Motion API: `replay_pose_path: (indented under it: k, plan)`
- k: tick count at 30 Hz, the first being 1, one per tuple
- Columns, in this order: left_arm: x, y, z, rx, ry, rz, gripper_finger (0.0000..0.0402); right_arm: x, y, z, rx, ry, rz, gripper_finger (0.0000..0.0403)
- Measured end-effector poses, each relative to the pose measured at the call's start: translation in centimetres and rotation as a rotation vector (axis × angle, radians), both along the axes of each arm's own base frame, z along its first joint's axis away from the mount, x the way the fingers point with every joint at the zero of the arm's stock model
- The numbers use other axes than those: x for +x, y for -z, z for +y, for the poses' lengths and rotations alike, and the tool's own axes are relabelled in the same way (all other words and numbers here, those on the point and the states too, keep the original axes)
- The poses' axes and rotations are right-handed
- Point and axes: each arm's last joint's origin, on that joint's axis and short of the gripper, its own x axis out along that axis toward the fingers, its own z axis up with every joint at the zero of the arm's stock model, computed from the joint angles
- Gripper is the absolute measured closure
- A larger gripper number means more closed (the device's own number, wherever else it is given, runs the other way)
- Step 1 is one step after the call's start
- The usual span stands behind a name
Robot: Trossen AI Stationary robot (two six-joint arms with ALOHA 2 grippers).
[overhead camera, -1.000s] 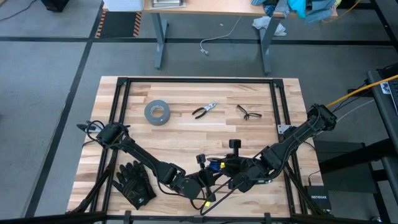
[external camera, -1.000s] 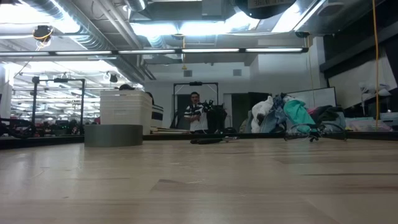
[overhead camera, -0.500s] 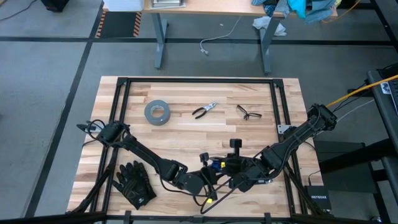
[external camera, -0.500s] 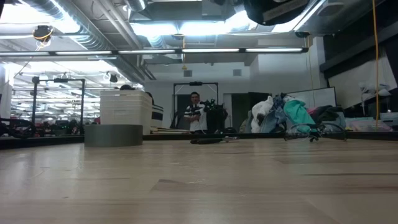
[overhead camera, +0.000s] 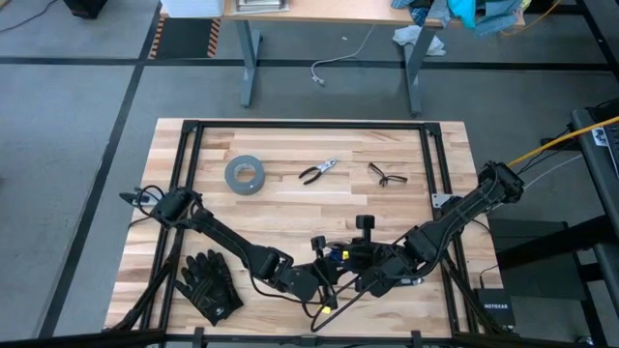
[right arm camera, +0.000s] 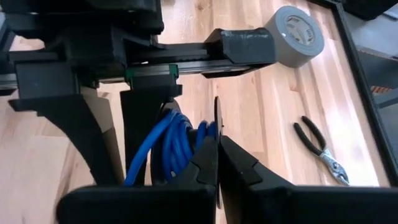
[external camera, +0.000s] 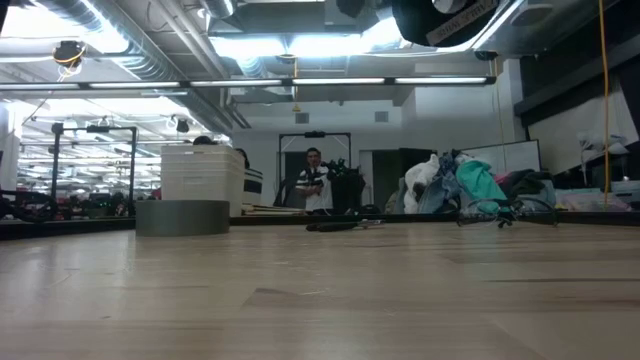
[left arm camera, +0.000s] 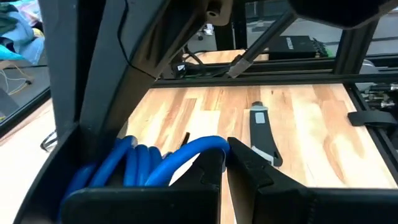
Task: Coil cords
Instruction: Coil the blue wire cable onto the black spool
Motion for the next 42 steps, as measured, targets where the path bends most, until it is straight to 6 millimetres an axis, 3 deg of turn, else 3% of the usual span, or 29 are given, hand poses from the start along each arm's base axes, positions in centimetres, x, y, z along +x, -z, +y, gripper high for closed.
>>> replay_pose_path:
  k: [18, 42]
  plan:
    - [-0.7, 0.7, -0.4, 0.035, -0.011, 0.083, 0.0401, 0.2, 0.6, -0.2, 0.123, 0.084, 0.018, 0.0400]
    - [-1.9, 1.6, -1.8, 0.085, 0.022, 0.169, 0.0401, 0.6, 2.3, -0.6, 0.203, 0.038, 0.076, 0.0400]
